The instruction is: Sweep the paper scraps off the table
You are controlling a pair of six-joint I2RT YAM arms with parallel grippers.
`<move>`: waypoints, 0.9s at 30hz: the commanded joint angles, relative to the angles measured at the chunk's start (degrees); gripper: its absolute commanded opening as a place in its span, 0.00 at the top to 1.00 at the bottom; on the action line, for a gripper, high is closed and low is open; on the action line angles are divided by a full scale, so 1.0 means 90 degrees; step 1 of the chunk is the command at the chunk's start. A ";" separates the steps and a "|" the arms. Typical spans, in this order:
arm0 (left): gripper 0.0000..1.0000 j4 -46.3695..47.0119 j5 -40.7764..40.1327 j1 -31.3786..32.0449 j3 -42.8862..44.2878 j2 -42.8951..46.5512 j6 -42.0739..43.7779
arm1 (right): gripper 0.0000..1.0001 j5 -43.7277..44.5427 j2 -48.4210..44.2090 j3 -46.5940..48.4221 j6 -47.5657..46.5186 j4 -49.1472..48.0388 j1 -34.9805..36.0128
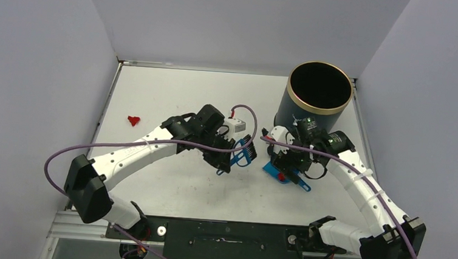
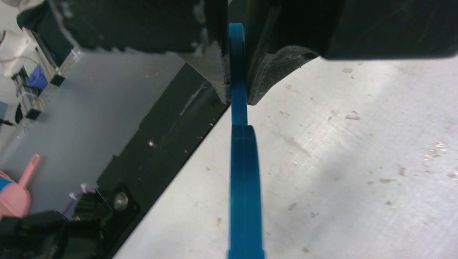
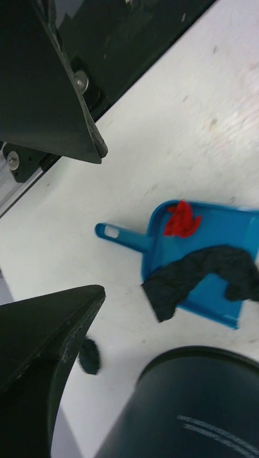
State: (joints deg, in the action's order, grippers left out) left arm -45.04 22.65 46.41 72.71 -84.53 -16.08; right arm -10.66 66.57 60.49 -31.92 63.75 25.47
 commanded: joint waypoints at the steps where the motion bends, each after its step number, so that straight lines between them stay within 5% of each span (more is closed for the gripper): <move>1: 1.00 0.0186 0.1095 0.0075 -0.0334 0.0815 0.0449 | 0.13 -0.1908 -0.0091 0.0642 -0.0407 0.0337 -0.0033; 15: 1.00 0.1447 0.2661 0.0221 -0.1012 0.1167 0.0167 | 0.11 -0.5738 0.1385 0.1799 -0.0459 0.0388 -0.0090; 27: 1.00 0.2169 0.2808 0.0224 -0.0880 0.0893 -0.0267 | 0.53 -0.6690 0.1616 0.1399 -0.1537 0.1192 -0.0131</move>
State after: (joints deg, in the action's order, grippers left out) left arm -33.23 45.45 48.27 62.17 -75.79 -17.78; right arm -63.64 82.46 74.15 -40.47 72.66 24.34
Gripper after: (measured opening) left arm 0.101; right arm 0.541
